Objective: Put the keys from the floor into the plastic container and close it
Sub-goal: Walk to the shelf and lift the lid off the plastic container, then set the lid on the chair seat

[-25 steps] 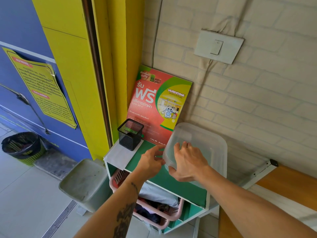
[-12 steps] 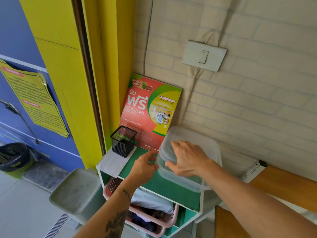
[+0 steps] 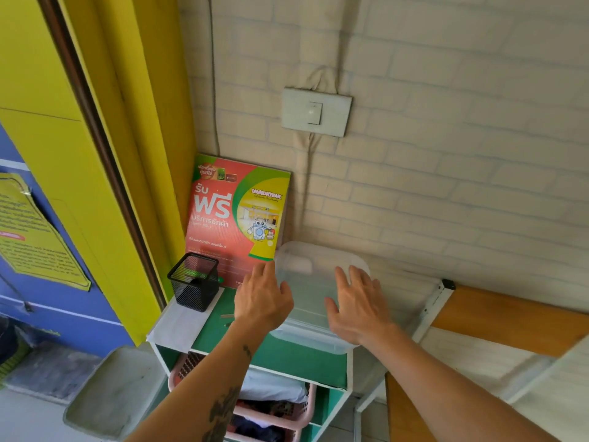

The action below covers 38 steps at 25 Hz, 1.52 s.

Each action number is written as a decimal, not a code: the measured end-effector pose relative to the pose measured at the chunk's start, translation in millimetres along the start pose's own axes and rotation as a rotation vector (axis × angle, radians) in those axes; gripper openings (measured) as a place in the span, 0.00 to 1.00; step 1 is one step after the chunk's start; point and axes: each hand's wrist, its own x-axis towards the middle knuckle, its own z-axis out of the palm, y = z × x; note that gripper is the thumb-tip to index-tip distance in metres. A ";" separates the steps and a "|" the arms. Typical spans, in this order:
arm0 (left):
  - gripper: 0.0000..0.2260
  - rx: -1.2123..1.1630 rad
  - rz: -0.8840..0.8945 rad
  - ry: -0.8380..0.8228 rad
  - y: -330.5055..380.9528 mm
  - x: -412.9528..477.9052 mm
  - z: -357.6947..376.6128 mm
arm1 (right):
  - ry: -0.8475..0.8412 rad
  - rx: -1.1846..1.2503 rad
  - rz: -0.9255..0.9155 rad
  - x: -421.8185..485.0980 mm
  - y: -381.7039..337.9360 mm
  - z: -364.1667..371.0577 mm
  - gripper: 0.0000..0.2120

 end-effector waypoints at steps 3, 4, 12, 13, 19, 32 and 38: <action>0.23 0.054 -0.042 -0.084 13.4 0.0 8.8 | -0.058 0.215 0.183 -4.2 7.8 10.1 0.35; 0.24 0.063 -0.052 -0.092 16.2 -0.1 11.0 | -0.086 0.288 0.210 -5.4 7.6 13.1 0.34; 0.21 0.142 -0.066 -0.106 34.9 -3.5 13.3 | 0.019 0.579 0.278 -11.0 7.5 16.1 0.28; 0.20 0.136 -0.068 -0.104 36.2 -4.7 13.1 | 0.025 0.586 0.282 -10.4 7.5 15.5 0.28; 0.21 0.142 -0.023 0.007 40.5 -3.9 8.5 | 0.089 0.596 0.276 -5.4 9.3 2.3 0.28; 0.27 -0.009 0.136 -0.023 182.1 -80.1 88.2 | 0.292 0.418 0.430 -111.0 157.8 2.3 0.28; 0.25 -0.004 0.107 -0.184 252.7 -127.8 160.5 | 0.209 0.442 0.516 -165.7 251.9 29.3 0.29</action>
